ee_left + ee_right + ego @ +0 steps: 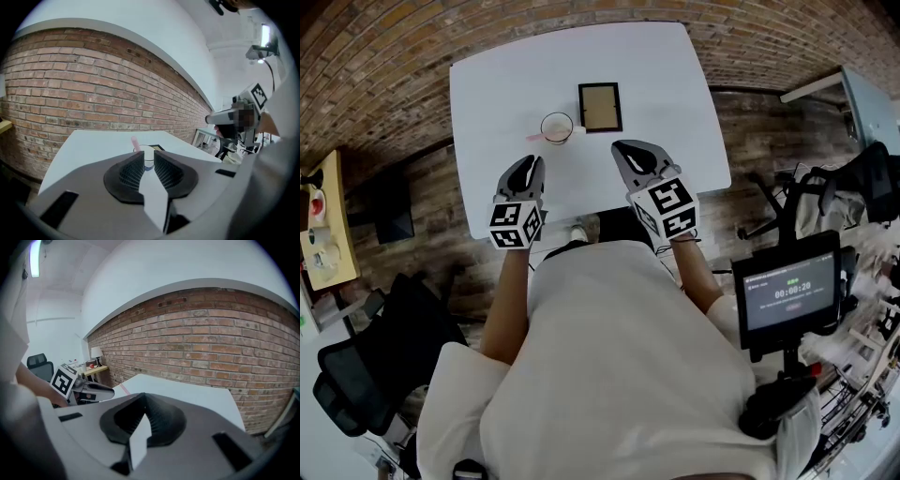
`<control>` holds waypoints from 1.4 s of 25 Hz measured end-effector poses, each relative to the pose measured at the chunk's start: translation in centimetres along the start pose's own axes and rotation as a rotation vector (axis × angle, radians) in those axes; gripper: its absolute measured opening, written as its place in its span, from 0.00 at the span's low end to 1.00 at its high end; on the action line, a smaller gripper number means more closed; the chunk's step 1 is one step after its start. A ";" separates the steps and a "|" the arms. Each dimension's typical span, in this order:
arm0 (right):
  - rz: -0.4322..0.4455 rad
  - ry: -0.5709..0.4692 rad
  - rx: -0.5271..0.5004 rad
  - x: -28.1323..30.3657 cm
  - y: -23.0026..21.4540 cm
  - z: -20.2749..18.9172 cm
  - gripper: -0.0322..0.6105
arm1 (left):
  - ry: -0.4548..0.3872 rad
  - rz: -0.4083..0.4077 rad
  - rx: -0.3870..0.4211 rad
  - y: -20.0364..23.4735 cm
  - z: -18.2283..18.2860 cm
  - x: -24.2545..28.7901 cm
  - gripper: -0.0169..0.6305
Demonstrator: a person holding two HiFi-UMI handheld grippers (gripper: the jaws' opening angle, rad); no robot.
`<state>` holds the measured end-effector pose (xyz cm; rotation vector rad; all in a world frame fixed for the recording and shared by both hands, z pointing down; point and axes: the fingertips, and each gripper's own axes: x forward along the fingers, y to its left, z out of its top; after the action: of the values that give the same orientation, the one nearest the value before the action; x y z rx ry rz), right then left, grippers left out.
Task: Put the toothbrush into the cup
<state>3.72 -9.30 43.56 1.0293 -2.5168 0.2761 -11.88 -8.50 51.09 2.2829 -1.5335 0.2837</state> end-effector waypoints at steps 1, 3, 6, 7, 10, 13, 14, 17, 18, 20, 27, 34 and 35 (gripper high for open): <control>0.001 -0.001 -0.001 0.0 0.0 0.1 0.05 | -0.003 -0.002 0.009 0.0 0.2 -0.1 0.13; 0.003 -0.003 -0.004 0.1 0.1 0.2 0.05 | -0.011 -0.008 0.030 -0.2 0.7 -0.2 0.13; 0.006 -0.007 -0.009 0.1 0.3 0.4 0.05 | -0.025 -0.018 0.067 -0.6 1.7 -0.4 0.13; 0.007 -0.009 -0.011 0.1 0.3 0.6 0.05 | -0.030 -0.019 0.078 -0.8 2.1 -0.5 0.13; 0.008 -0.020 -0.022 0.1 0.3 1.2 0.05 | -0.049 -0.017 0.103 -1.0 3.4 -0.6 0.13; 0.008 -0.029 -0.032 0.3 0.2 1.8 0.05 | -0.068 -0.010 0.125 -1.1 4.4 -0.6 0.10; 0.007 -0.032 -0.037 0.3 0.1 2.0 0.05 | -0.073 -0.009 0.132 -1.1 4.6 -0.5 0.10; 0.004 -0.045 -0.049 0.2 -0.3 2.6 0.05 | -0.083 -0.006 0.139 -1.4 5.1 -0.3 0.10; 0.004 -0.051 -0.051 0.2 -0.4 2.8 0.05 | -0.086 -0.005 0.139 -1.5 5.3 -0.3 0.10; 0.004 -0.063 -0.056 0.1 -0.5 3.2 0.05 | -0.091 -0.005 0.144 -1.7 5.6 -0.4 0.09; -0.001 -0.109 -0.090 -1.5 2.0 5.1 0.05 | -0.146 -0.005 0.191 -2.4 7.5 -3.7 0.08; -0.013 -0.153 -0.121 -2.5 3.2 6.8 0.05 | -0.173 -0.023 0.308 -4.1 9.4 -4.8 0.04; -0.015 -0.161 -0.125 -2.6 3.2 7.1 0.05 | -0.181 -0.025 0.315 -4.3 9.8 -4.9 0.04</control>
<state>1.11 -7.72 35.95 1.0584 -2.6286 0.0317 -10.18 -6.93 39.57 2.6324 -1.6453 0.3403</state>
